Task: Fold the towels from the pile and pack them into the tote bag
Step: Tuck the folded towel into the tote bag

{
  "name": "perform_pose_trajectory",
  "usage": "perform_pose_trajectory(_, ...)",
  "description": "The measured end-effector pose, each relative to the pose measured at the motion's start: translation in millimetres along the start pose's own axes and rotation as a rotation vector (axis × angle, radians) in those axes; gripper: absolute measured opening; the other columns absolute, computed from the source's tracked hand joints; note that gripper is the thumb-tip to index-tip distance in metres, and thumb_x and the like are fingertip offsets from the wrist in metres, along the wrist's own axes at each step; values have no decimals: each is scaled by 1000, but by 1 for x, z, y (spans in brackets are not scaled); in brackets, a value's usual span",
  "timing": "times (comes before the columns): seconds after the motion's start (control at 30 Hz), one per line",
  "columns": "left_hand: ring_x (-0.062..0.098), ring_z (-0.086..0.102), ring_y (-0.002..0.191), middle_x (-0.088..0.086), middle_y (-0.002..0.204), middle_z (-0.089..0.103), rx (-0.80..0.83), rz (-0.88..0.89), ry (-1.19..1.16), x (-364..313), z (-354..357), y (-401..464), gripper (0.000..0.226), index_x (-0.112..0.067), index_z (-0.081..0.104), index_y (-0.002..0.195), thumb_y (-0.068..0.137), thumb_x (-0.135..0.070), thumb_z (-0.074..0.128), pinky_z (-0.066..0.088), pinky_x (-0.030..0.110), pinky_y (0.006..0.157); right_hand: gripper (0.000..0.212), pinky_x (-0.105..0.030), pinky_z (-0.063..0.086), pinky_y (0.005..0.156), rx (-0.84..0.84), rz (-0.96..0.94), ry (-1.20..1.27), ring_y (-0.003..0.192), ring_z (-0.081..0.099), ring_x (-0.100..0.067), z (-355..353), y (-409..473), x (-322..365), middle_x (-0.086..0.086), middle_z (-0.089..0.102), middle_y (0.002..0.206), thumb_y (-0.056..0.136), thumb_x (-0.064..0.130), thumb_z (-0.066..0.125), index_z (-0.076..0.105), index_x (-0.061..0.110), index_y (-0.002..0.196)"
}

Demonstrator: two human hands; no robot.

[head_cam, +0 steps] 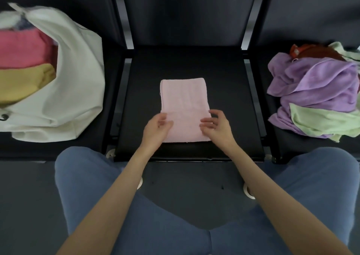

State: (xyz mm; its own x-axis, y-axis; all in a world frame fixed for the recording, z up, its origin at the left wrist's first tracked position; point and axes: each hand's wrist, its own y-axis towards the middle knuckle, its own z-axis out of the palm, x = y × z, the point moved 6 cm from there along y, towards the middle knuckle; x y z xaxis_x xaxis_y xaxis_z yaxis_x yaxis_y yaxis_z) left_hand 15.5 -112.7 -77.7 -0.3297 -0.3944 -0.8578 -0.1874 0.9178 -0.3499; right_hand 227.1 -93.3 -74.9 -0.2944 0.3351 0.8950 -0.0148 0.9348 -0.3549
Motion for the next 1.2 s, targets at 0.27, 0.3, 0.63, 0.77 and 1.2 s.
perform_pose_trajectory(0.27, 29, 33, 141, 13, 154, 32, 240, 556, 1014, 8, 18, -13, 58, -7, 40, 144, 89, -8, 57, 29, 37, 114, 59, -32, 28, 116, 232, -399, -1043, 139, 32, -23, 16, -3, -6, -7, 32, 152, 82, 6, 57, 41, 6, 139)
perform_pose_trajectory(0.3, 29, 37, 139, 14, 151, 38, 216, 566, 1009, 5, 18, -12, 57, -5, 44, 142, 87, -4, 57, 32, 38, 112, 62, -31, 24, 117, 224, -404, -1069, 142, 28, -22, 18, -2, -6, -7, 29, 154, 82, 7, 57, 37, 6, 142)
perform_pose_trajectory(0.63, 21, 58, 68, 4, 79, 64, 138, 588, 923, -13, 16, -26, 10, -8, 63, 87, 83, -6, 54, 35, 27, 54, 11, -29, 44, 59, 159, -417, -1131, 76, 60, -23, 12, -14, 1, -5, 61, 88, 85, 15, 49, 57, 9, 90)
perform_pose_trajectory(0.77, 10, 53, 70, -8, 84, 60, 199, 474, 722, -10, 10, -48, 12, -18, 60, 98, 88, -16, 54, 31, 18, 54, 19, -27, 38, 50, 158, -336, -1004, 60, 56, -20, -10, -34, -1, -2, 60, 67, 85, 27, 54, 59, 10, 79)
perform_pose_trajectory(1.2, 15, 56, 101, 4, 117, 56, -73, -94, -92, -10, -12, -5, 30, -13, 50, 122, 93, -17, 57, 45, 20, 69, 50, -36, 51, 94, 56, 117, -8, 107, 60, -18, -29, 9, 0, -2, 63, 114, 84, 36, 69, 57, 7, 122)
